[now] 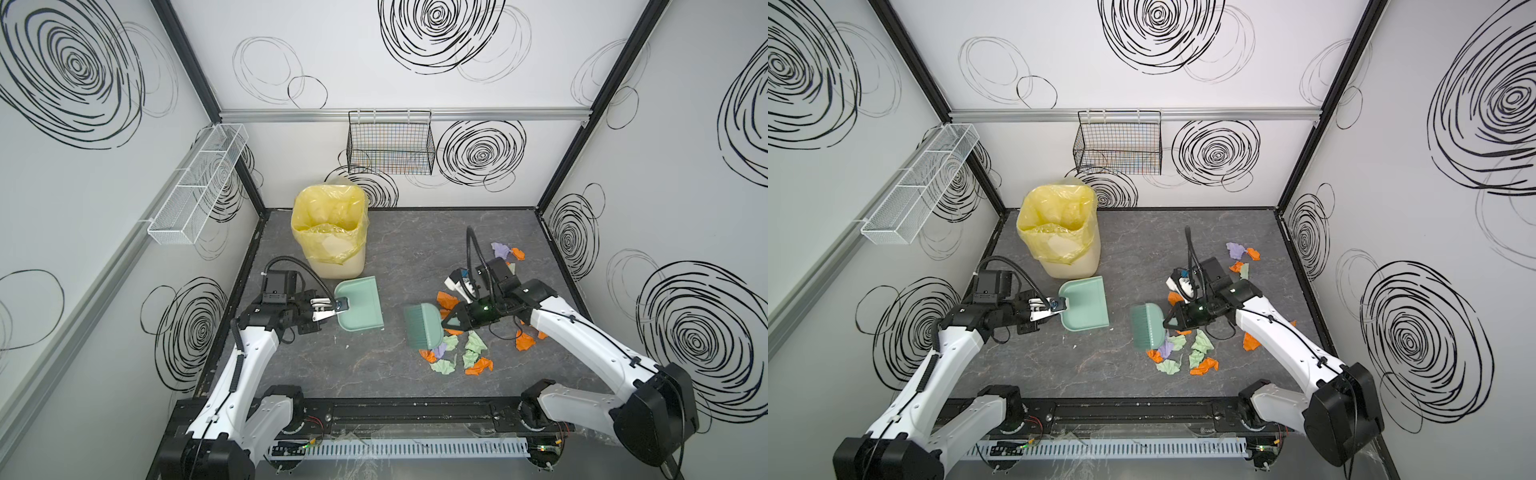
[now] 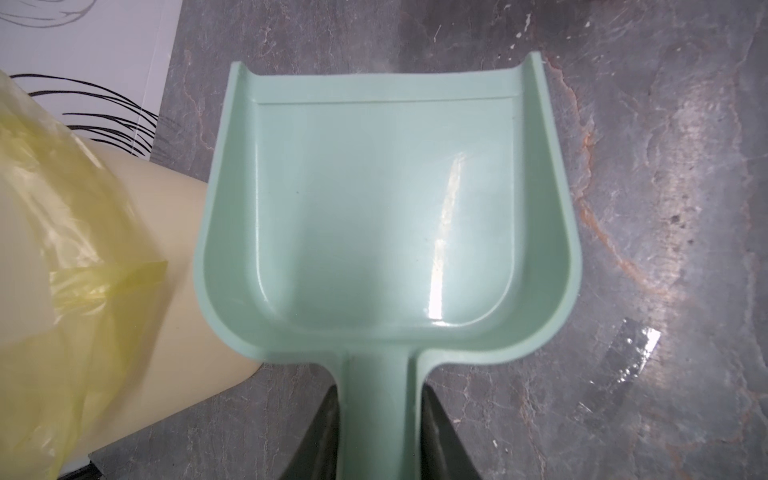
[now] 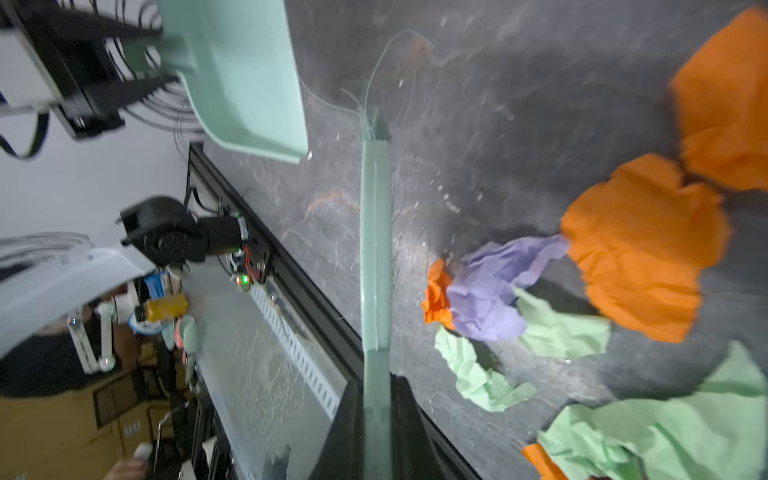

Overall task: Sweep away the paper scraps from the table
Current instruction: 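Lower the empty dustpan with the left gripper while the right gripper moves the brush, then move the brush with the right gripper to the scraps farthest from the robot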

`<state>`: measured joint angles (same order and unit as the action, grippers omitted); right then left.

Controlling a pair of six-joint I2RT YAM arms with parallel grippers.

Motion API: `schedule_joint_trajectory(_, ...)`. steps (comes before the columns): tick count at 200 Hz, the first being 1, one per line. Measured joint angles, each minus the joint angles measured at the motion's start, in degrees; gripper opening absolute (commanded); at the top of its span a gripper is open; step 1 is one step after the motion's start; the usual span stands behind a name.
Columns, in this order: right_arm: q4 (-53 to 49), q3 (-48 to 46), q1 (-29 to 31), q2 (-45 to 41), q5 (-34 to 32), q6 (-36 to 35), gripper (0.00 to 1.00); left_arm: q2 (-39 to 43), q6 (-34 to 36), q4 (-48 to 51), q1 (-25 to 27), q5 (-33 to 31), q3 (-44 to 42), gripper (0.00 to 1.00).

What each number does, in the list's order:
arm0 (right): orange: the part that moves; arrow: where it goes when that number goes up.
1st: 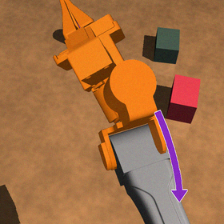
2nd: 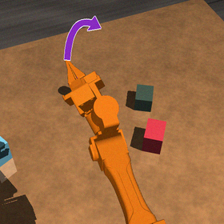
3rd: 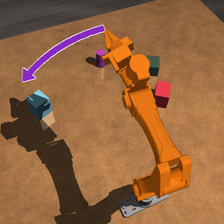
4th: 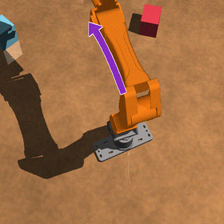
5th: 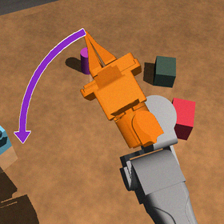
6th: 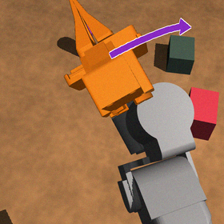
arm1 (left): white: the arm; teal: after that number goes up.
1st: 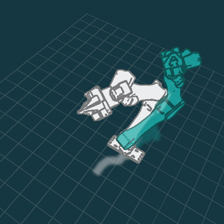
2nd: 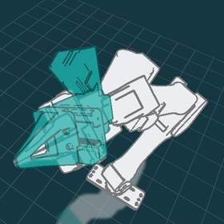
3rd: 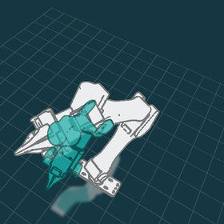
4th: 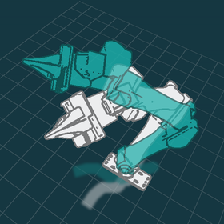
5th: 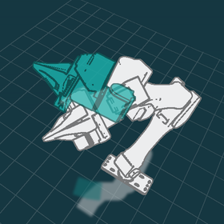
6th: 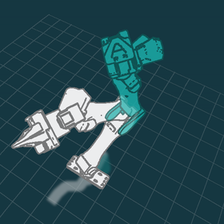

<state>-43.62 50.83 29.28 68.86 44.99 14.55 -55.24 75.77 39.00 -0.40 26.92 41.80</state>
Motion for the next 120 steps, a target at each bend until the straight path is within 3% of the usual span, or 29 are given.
schedule_joint_trajectory(50,-3.2,-3.5,7.1,1.5,-0.9,-1.6,0.00,-0.2,-0.2,-2.0,0.0,0.5,-2.9,0.00)
schedule_joint_trajectory(120,-5.6,-2.4,7.5,1.6,-10.6,0.9,0.00,-0.5,0.3,-3.5,-2.4,3.2,-4.1,0.00)
